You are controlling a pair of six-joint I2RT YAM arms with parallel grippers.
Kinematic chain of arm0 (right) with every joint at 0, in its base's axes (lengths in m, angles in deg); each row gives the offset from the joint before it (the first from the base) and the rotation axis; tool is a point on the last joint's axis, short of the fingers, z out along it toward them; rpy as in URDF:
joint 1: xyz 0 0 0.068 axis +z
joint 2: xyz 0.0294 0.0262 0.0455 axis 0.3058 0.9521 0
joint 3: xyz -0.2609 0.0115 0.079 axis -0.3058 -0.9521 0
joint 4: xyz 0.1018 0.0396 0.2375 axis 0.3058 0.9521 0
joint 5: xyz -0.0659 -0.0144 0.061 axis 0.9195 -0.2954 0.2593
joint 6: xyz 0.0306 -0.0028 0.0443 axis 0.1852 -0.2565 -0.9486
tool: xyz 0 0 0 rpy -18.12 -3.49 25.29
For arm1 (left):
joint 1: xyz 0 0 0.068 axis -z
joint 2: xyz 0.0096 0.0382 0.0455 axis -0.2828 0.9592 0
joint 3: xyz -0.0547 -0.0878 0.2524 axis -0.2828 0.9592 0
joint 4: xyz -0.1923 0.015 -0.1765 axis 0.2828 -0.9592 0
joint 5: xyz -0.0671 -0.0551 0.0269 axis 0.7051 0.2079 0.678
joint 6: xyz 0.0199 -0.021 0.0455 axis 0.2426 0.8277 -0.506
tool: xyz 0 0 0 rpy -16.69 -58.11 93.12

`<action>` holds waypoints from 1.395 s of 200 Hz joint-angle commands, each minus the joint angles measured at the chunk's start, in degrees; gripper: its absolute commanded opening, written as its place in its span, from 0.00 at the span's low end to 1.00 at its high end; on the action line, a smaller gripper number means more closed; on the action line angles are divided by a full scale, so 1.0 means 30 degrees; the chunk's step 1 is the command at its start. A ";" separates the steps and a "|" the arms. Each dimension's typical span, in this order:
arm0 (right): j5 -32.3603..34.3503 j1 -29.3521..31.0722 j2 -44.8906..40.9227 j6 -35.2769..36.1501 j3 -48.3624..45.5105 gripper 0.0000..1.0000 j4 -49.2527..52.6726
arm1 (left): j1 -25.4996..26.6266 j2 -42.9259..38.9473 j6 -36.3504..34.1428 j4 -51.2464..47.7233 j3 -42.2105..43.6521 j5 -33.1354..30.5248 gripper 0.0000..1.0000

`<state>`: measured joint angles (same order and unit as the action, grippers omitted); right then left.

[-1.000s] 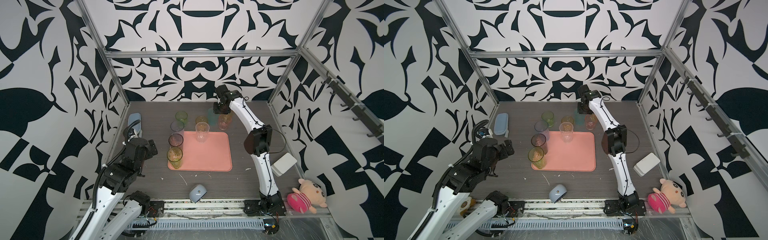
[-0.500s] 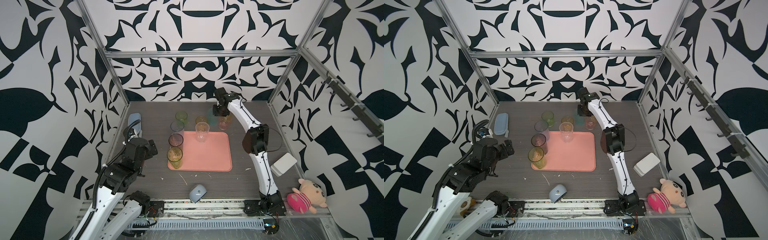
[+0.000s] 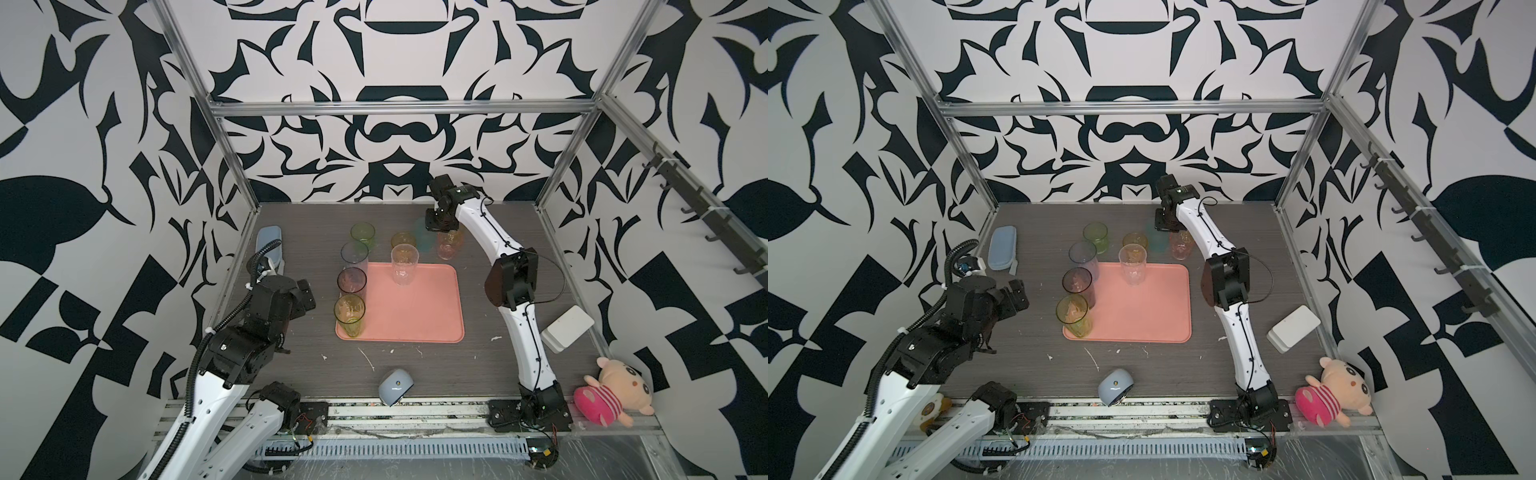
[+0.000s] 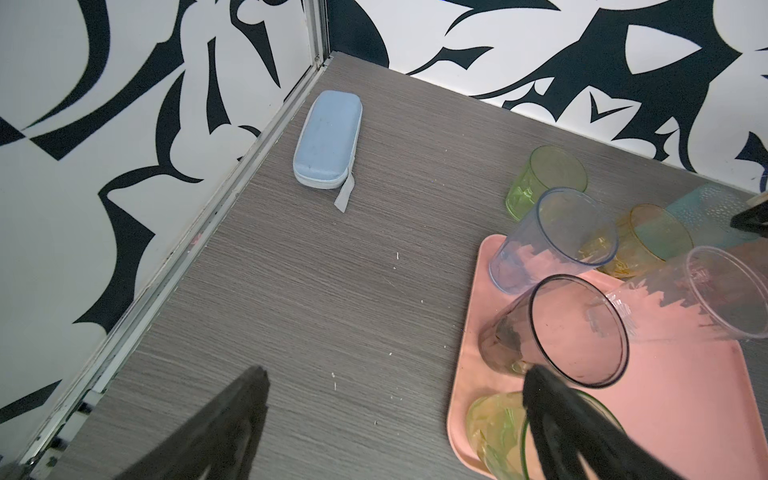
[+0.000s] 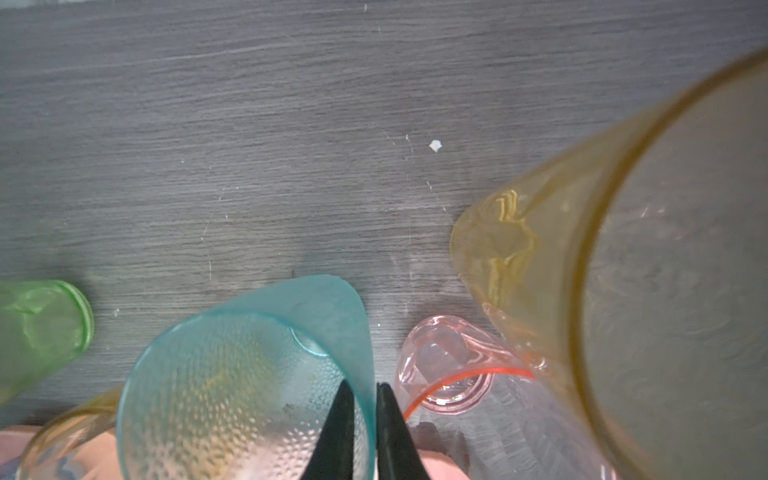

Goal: Place the glasses into the tray
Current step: 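Lower the right gripper into the teal cup and close on its rim, then lift the teal cup with the right gripper and carry it over the tray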

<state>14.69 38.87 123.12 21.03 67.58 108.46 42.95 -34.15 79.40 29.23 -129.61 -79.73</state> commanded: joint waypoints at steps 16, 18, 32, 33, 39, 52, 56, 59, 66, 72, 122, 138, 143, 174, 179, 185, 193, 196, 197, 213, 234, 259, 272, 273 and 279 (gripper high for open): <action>-0.0165 -0.0077 -0.0401 -0.0141 0.0085 0.08 -0.0185 | -0.0054 -0.0087 0.0182 -0.0339 0.0137 -0.0189 1.00; -0.0169 -0.0076 -0.0406 -0.0160 0.0083 0.07 -0.0195 | -0.0053 -0.0090 0.0168 -0.0331 0.0152 -0.0176 1.00; -0.0023 -0.0076 -0.0400 -0.0206 0.0052 0.04 -0.0089 | -0.0074 -0.0134 0.0161 -0.0335 0.0154 -0.0193 1.00; -0.0014 -0.0076 -0.0404 -0.0220 0.0057 0.04 -0.0085 | -0.0077 -0.0137 0.0172 -0.0337 0.0175 -0.0183 1.00; 0.0021 -0.0080 -0.0407 -0.0253 0.0073 0.03 -0.0055 | -0.0063 -0.0132 0.0183 -0.0337 0.0152 -0.0172 1.00; 0.0104 -0.0075 -0.0451 -0.0272 0.0043 0.02 0.0005 | -0.0067 -0.0112 0.0183 -0.0337 0.0143 -0.0193 1.00; 0.0112 -0.0076 -0.0480 -0.0286 0.0036 0.01 0.0034 | -0.0062 -0.0126 0.0179 -0.0335 0.0137 -0.0175 0.99; 0.0139 -0.0076 -0.0501 -0.0267 0.0016 0.01 0.0043 | -0.0053 -0.0113 0.0183 -0.0338 0.0137 -0.0173 0.99; 0.0157 -0.0077 -0.0579 -0.0269 -0.0014 0.01 0.0095 | -0.0080 -0.0119 0.0168 -0.0339 0.0146 -0.0187 1.00; 0.0193 -0.0076 -0.0620 -0.0287 0.0004 0.00 0.0145 | -0.0081 -0.0114 0.0182 -0.0322 0.0146 -0.0196 0.99; 0.0410 -0.0018 -0.1473 -0.0095 0.0015 0.00 0.0780 | -0.0065 -0.0094 0.0240 -0.0339 0.0166 -0.0157 0.99; 0.0507 0.0034 -0.1871 -0.0020 0.0083 0.00 0.1037 | -0.0070 -0.0108 0.0214 -0.0309 0.0168 -0.0153 0.99; 0.0523 0.0041 -0.1965 0.0007 0.0092 0.00 0.1116 | -0.0073 -0.0079 0.0241 -0.0331 0.0169 -0.0152 1.00; 0.0614 0.0099 -0.2810 0.0188 0.0165 0.00 0.1694 | -0.0058 0.0015 0.0239 -0.0236 0.0166 -0.0132 0.99; 0.0649 0.0099 -0.2928 0.0224 0.0202 0.00 0.1824 | -0.0081 0.0008 0.0238 -0.0250 0.0144 -0.0114 0.99; 0.0670 0.0125 -0.3118 0.0234 0.0217 0.00 0.1932 | -0.0069 0.0009 0.0230 -0.0237 0.0172 -0.0090 1.00; 0.0670 0.0132 -0.3341 0.0255 0.0231 0.00 0.2146 | -0.0067 0.0012 0.0235 -0.0250 0.0166 -0.0088 1.00; 0.0670 0.0155 -0.3437 0.0262 0.0260 0.00 0.2248 | -0.0065 0.0014 0.0226 -0.0251 0.0166 -0.0070 0.99; 0.0670 0.0156 -0.3460 0.0278 0.0264 0.00 0.2270 | -0.0073 0.0025 0.0234 -0.0251 0.0166 -0.0077 0.99; 0.0706 0.0273 -0.3985 0.0299 0.0298 0.00 0.2647 | -0.0076 -0.0023 0.0234 -0.0221 0.0180 -0.0059 0.99; 0.0728 0.0443 -0.4771 0.0421 0.0312 0.00 0.3157 | -0.0077 -0.0072 0.0269 -0.0134 0.0232 0.0009 1.00; 0.0866 0.0669 -0.5721 0.0520 0.0188 0.00 0.3899 | -0.0081 -0.0045 0.0325 -0.0035 0.0252 0.0286 1.00; 0.0988 0.0811 -0.6305 0.0552 -0.0058 0.00 0.4174 | -0.0080 -0.0033 0.0372 0.0159 0.0309 0.0442 0.99; 0.1005 0.0822 -0.6359 0.0554 -0.0100 0.00 0.4185 | -0.0080 -0.0028 0.0380 0.0159 0.0311 0.0457 0.99; 0.1071 0.0886 -0.6593 0.0530 -0.0287 0.00 0.4290 | -0.0081 -0.0017 0.0373 0.0258 0.0340 0.0528 0.99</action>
<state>16.33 40.64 108.23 21.97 67.15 118.66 42.95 -34.13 79.65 29.33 -129.52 -79.22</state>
